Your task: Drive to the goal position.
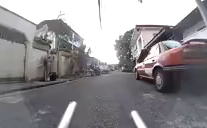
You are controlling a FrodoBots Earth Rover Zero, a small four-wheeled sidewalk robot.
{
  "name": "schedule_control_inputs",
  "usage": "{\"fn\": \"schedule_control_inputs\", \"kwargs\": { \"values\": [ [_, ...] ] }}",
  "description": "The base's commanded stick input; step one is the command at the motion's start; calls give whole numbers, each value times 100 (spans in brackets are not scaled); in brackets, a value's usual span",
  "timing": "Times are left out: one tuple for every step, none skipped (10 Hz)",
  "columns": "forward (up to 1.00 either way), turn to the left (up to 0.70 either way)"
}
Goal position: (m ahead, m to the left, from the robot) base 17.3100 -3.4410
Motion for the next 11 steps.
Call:
{"fn": "schedule_control_inputs", "kwargs": {
  "values": [
    [70, 0],
    [70, 0],
    [70, 0],
    [70, 0],
    [70, 0],
    [70, 0],
    [70, 0],
    [70, 0],
    [70, 0],
    [70, 0],
    [70, 0]
  ]
}}
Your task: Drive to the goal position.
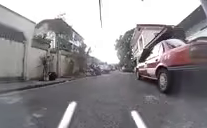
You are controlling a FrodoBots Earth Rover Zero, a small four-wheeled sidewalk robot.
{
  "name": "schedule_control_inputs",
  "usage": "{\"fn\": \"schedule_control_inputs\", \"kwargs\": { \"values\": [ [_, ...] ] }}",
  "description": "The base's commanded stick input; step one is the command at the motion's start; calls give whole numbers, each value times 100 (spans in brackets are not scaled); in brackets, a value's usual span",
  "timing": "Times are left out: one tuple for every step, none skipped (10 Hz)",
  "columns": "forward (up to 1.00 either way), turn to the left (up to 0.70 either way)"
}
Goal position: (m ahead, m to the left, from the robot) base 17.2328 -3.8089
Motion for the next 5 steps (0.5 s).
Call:
{"fn": "schedule_control_inputs", "kwargs": {
  "values": [
    [70, 0],
    [70, 0],
    [70, 0],
    [70, 0],
    [70, 0]
  ]
}}
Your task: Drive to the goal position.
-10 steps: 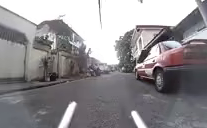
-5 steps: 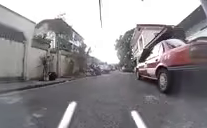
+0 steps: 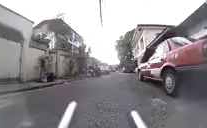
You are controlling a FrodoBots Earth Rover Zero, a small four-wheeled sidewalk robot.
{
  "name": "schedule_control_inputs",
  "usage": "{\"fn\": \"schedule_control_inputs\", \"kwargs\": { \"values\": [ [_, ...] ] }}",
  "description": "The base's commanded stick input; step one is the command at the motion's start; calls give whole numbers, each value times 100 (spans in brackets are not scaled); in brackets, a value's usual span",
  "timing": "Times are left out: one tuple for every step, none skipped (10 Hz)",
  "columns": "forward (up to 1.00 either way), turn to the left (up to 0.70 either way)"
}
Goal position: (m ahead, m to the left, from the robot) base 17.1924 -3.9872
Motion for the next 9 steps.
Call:
{"fn": "schedule_control_inputs", "kwargs": {
  "values": [
    [70, -35],
    [70, -28],
    [70, 0],
    [70, 0],
    [70, 0],
    [70, 0],
    [70, 0],
    [70, 0],
    [70, 0]
  ]
}}
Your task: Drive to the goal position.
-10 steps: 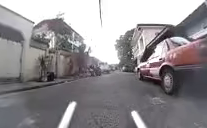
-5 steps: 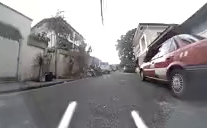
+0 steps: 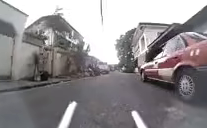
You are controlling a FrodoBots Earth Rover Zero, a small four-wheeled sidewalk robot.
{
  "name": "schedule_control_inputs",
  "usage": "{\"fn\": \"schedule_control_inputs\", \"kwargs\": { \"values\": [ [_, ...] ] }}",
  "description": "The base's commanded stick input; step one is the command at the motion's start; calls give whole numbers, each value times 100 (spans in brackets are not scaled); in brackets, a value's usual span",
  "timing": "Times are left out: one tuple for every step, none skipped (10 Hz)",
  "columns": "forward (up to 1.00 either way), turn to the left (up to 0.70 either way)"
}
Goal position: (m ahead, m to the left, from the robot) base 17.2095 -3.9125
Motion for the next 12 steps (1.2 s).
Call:
{"fn": "schedule_control_inputs", "kwargs": {
  "values": [
    [70, 0],
    [70, 0],
    [70, 0],
    [70, 0],
    [70, 0],
    [70, 0],
    [70, 0],
    [70, -25],
    [70, -35],
    [70, -35],
    [70, -33],
    [70, 0]
  ]
}}
